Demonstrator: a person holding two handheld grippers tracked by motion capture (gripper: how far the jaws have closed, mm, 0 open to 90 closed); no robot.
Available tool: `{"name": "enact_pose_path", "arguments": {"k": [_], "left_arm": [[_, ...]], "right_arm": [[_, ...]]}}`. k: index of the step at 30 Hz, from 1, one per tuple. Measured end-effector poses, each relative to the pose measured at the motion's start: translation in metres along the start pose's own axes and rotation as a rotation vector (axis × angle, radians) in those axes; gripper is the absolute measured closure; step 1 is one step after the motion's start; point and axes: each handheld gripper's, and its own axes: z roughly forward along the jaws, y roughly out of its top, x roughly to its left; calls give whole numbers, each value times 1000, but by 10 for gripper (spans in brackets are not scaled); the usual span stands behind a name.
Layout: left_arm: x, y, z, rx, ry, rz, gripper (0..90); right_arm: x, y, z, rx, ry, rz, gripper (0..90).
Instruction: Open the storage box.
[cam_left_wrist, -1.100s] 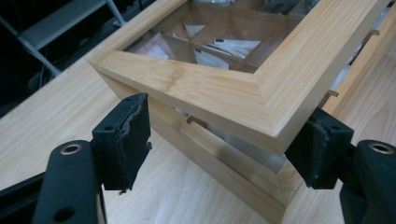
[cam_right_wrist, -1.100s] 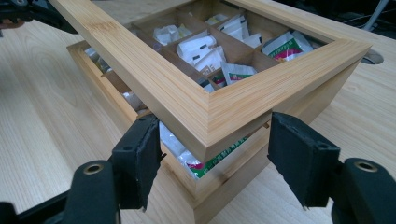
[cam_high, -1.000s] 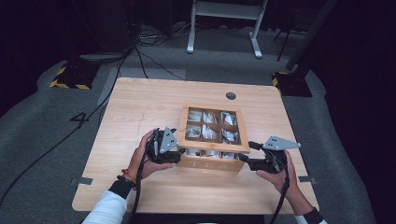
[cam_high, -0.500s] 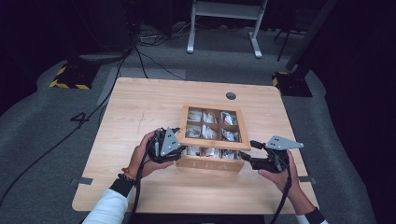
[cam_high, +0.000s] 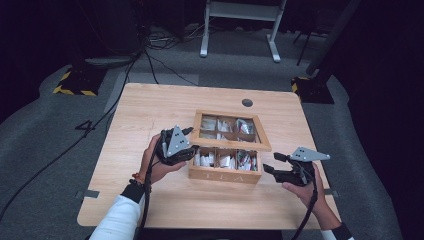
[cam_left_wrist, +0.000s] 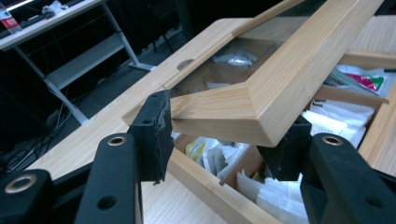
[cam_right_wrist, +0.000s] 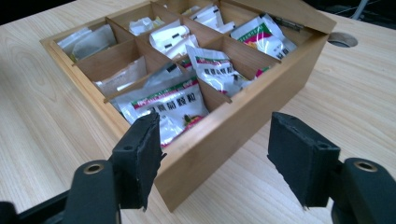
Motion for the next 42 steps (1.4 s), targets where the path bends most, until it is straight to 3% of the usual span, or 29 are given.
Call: {"name": "enact_pose_path", "arguments": {"k": [7, 10, 14, 19, 22, 28, 42], "left_arm": [[5, 4, 2, -19, -3, -26, 492], [7, 5, 3, -25, -1, -30, 492], [12, 7, 7, -37, -5, -45, 489], [15, 12, 9, -54, 9, -41, 502], [17, 16, 11, -56, -4, -38, 508], [19, 20, 14, -50, -21, -16, 509], [41, 34, 21, -108, -34, -80, 523]], "right_arm": [[-17, -13, -4, 8, -27, 22, 332], [-21, -17, -5, 16, -39, 12, 329], [-29, -31, -3, 65, -75, -24, 324], [-39, -42, -4, 97, -88, 1, 324], [-43, -46, -4, 110, -92, 14, 325], [-49, -51, -5, 115, -94, 47, 325], [-51, -55, -1, 133, -82, 65, 325]]}}
